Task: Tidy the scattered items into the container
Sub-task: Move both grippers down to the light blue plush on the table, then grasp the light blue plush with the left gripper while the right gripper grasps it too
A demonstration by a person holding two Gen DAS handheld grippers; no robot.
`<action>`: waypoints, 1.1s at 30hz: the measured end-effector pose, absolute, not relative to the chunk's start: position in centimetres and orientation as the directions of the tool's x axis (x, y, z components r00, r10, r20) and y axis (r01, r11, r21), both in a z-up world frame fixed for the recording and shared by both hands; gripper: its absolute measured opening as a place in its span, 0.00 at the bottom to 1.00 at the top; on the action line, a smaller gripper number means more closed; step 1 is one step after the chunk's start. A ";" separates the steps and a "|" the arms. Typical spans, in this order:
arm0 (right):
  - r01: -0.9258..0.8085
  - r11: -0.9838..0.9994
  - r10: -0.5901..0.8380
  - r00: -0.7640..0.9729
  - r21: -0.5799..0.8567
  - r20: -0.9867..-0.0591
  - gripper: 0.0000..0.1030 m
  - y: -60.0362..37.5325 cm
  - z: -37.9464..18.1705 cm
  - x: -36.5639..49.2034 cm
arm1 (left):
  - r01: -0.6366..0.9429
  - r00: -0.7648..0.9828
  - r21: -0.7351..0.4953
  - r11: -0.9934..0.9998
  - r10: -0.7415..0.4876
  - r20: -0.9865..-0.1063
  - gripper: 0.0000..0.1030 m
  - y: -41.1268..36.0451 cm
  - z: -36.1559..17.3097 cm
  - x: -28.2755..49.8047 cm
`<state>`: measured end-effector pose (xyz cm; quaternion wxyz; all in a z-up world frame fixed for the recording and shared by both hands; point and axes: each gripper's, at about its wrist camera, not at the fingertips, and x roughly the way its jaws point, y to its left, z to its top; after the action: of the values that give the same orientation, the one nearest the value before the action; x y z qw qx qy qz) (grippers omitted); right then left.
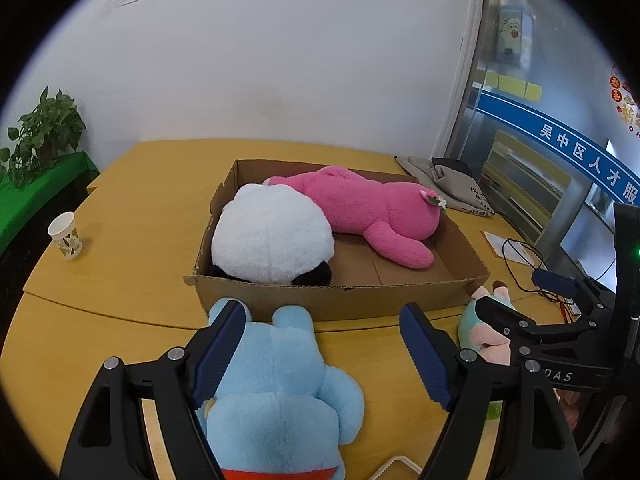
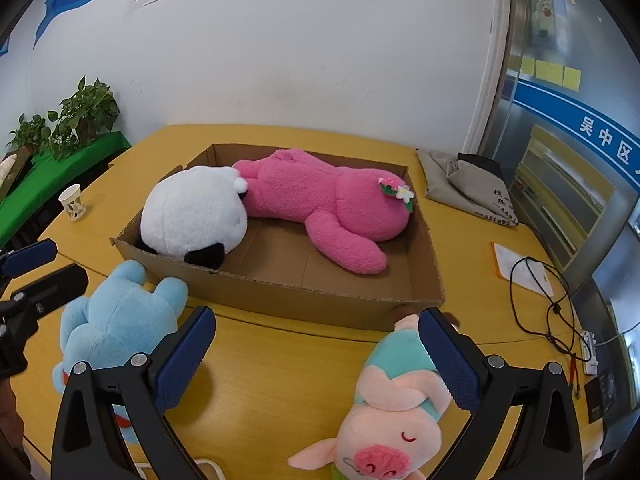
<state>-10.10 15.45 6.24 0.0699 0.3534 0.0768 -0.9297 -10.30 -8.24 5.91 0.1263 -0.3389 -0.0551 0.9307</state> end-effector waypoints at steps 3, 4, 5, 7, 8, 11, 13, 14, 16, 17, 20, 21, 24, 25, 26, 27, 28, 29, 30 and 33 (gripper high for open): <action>0.260 -0.966 -0.189 -0.704 -0.001 -0.684 1.00 15.0 5.5 -9.9 | -0.209 -0.709 -0.219 -0.953 0.302 -0.637 0.77 -9.7 4.7 -10.6; 0.285 -0.958 -0.219 -0.694 0.017 -0.686 1.00 14.7 5.3 -9.7 | -0.209 -0.702 -0.224 -0.952 0.306 -0.643 0.77 -10.1 4.3 -10.6; 0.307 -0.951 -0.236 -0.688 0.020 -0.687 1.00 14.3 5.0 -9.6 | -0.212 -0.695 -0.228 -0.950 0.311 -0.648 0.77 -10.4 3.9 -10.6; 0.359 -0.933 -0.275 -0.670 0.023 -0.689 1.00 13.3 4.4 -9.2 | -0.232 -0.679 -0.227 -0.946 0.324 -0.658 0.77 -10.8 3.1 -10.7; 0.393 -0.919 -0.306 -0.654 0.034 -0.692 1.00 12.7 4.0 -9.1 | -0.241 -0.672 -0.218 -0.946 0.325 -0.666 0.77 -10.8 2.7 -10.8; 0.519 -0.849 -0.429 -0.568 0.099 -0.702 1.00 10.6 2.4 -8.5 | -0.263 -0.654 -0.163 -0.951 0.300 -0.694 0.77 -10.6 1.2 -11.1; 0.575 -0.809 -0.479 -0.523 0.123 -0.705 1.00 9.1 1.3 -7.8 | -0.251 -0.646 -0.145 -0.957 0.277 -0.711 0.77 -10.9 0.5 -11.3; 0.596 -0.791 -0.499 -0.501 0.136 -0.707 1.00 8.4 0.7 -7.5 | -0.247 -0.643 -0.152 -0.957 0.279 -0.713 0.77 -11.2 0.3 -11.4; 0.620 -0.766 -0.530 -0.459 0.170 -0.713 1.00 7.1 -0.4 -7.1 | -0.243 -0.635 -0.188 -0.952 0.302 -0.711 0.77 -12.1 0.0 -11.5; 0.625 -0.760 -0.537 -0.446 0.181 -0.716 1.00 6.6 -0.9 -7.0 | -0.245 -0.630 -0.205 -0.948 0.316 -0.710 0.77 -12.5 0.0 -11.6; 0.644 -0.738 -0.556 -0.410 0.202 -0.723 1.00 5.4 -2.0 -6.6 | -0.254 -0.603 -0.238 -0.937 0.346 -0.719 0.77 -13.6 -0.8 -11.8; 0.653 -0.731 -0.560 -0.405 0.200 -0.722 1.00 5.1 -2.2 -6.5 | -0.249 -0.591 -0.245 -0.937 0.347 -0.728 0.77 -13.8 -1.3 -11.9; 0.672 -0.713 -0.572 -0.397 0.197 -0.717 1.00 4.1 -2.9 -6.1 | -0.247 -0.556 -0.260 -0.934 0.356 -0.751 0.77 -13.9 -2.9 -12.1; 0.675 -0.710 -0.577 -0.391 0.202 -0.718 1.00 3.8 -3.2 -6.1 | -0.257 -0.535 -0.269 -0.928 0.368 -0.760 0.77 -13.7 -3.5 -12.1; 0.677 -0.706 -0.580 -0.384 0.208 -0.719 1.00 3.7 -3.4 -6.2 | -0.262 -0.515 -0.285 -0.922 0.383 -0.767 0.77 -13.5 -4.1 -12.2; 0.677 -0.704 -0.582 -0.378 0.214 -0.720 1.00 3.7 -3.6 -6.4 | -0.268 -0.497 -0.317 -0.910 0.412 -0.764 0.77 -13.4 -4.6 -12.3; 0.677 -0.702 -0.585 -0.373 0.221 -0.720 1.00 3.5 -4.0 -6.5 | -0.271 -0.497 -0.326 -0.906 0.421 -0.759 0.77 -13.3 -4.8 -12.3; 0.676 -0.700 -0.589 -0.366 0.229 -0.720 1.00 3.3 -4.3 -6.6 | -0.274 -0.503 -0.317 -0.908 0.416 -0.758 0.77 -13.1 -4.8 -12.3; 0.675 -0.697 -0.593 -0.355 0.241 -0.723 1.00 3.1 -4.7 -6.6 | -0.280 -0.503 -0.308 -0.909 0.412 -0.760 0.77 -12.9 -4.7 -12.3; 0.684 -0.687 -0.590 -0.325 0.247 -0.739 1.00 2.5 -5.8 -6.4 | -0.307 -0.497 -0.276 -0.911 0.401 -0.769 0.77 -12.2 -4.7 -12.3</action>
<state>-6.44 2.49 -5.84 0.3919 0.4286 0.0547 -0.8122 -12.28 -12.21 -4.67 0.2050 -0.4576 -0.0510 0.8637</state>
